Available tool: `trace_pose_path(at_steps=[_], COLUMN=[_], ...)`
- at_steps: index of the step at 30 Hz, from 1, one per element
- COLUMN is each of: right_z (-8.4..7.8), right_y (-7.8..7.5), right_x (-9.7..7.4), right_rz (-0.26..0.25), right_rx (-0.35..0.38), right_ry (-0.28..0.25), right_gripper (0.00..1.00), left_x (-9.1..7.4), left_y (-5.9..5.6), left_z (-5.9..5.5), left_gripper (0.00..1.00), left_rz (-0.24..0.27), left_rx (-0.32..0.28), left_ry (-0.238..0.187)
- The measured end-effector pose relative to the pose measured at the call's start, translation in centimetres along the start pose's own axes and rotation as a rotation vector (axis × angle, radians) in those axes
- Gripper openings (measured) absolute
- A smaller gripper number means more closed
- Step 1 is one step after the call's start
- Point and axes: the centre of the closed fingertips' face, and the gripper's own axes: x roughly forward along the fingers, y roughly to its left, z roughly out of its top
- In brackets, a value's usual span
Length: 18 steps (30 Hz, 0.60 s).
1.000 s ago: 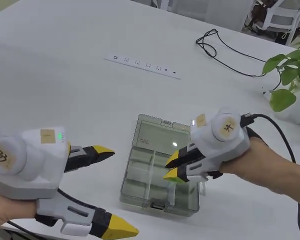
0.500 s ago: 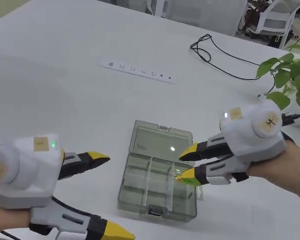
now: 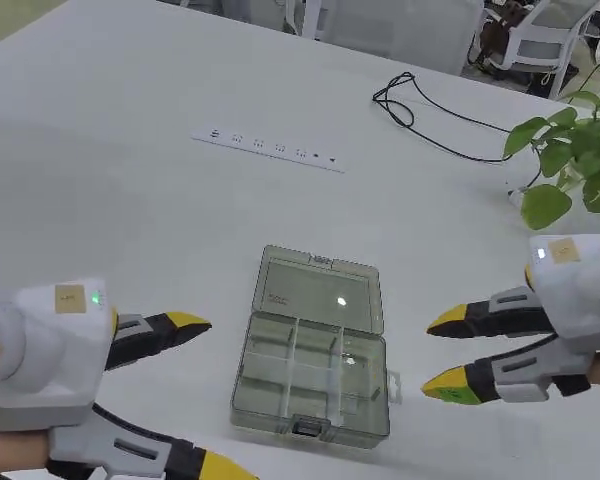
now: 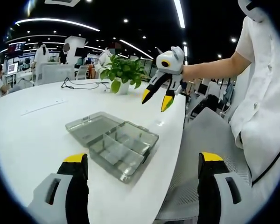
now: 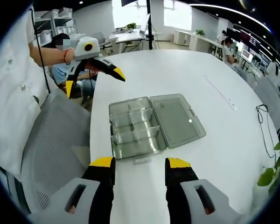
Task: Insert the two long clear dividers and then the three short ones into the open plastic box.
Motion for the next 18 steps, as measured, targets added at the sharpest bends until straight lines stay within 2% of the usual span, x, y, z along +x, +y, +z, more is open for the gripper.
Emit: trace_pose_path(at_steps=[9,14,18], right_z=[-4.7,-7.7,-10.8], right_y=[-0.4,-0.5,-0.6], right_x=[-1.6,-1.9,-2.0], right_rz=[-0.017,-0.018,-0.017], right_rx=[0.036,0.045,0.029], right_ry=[0.068,0.133,0.219], right_gripper=[0.51,0.51,0.52], left_x=[0.0,0.0,0.0], left_y=[0.0,0.0,0.1], left_z=[0.0,-0.1,-0.1], left_gripper=[1.0,1.0,1.0], left_rz=[0.002,-0.001,0.001], left_rx=[-0.001,-0.002,-0.005], left_ry=[0.004,0.006,0.006])
